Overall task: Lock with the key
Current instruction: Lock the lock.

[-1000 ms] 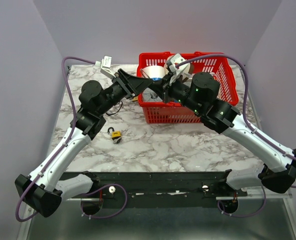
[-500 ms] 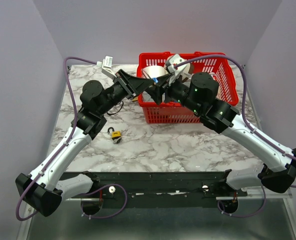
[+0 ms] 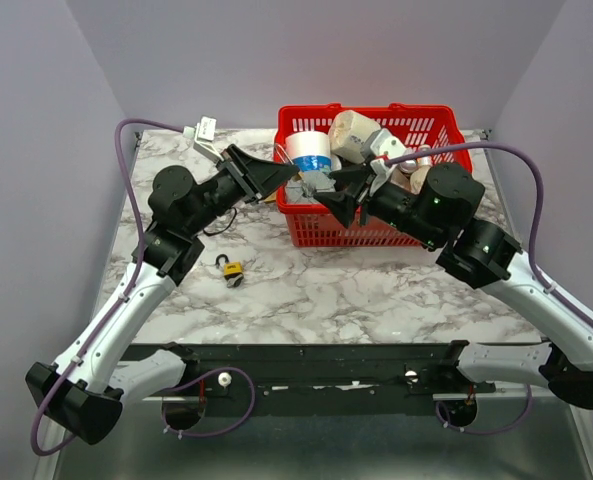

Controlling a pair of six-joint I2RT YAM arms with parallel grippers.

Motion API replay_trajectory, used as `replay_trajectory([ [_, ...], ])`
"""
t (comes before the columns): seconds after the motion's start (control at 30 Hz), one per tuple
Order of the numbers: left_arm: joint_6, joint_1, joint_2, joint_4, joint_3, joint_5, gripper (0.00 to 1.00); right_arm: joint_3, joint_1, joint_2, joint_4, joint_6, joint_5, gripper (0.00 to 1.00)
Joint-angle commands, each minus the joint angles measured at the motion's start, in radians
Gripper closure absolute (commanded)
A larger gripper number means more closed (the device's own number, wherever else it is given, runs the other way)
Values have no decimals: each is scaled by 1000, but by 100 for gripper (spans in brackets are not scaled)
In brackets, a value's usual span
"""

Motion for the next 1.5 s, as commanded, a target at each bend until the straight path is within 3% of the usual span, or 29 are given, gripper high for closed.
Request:
replay_trajectory([
  [0.0,-40,0,10,31,-5,24,100,9,5,30,-37,-32,-68,47],
  [0.5,-46,-23,-5,26,-11,33,100,67,7,104,-37,-27,-36,52],
  [1.0,-53,-43,-2,11,11,33,100,72,5,127,-32,-42,-19,75],
  [1.17,-55,-43,0,9,17,33,100,63,7,122,-32,-52,-5,99],
  [1.47,-46,-38,9,17,41,7,100,13,7,84,-15,-58,22,99],
])
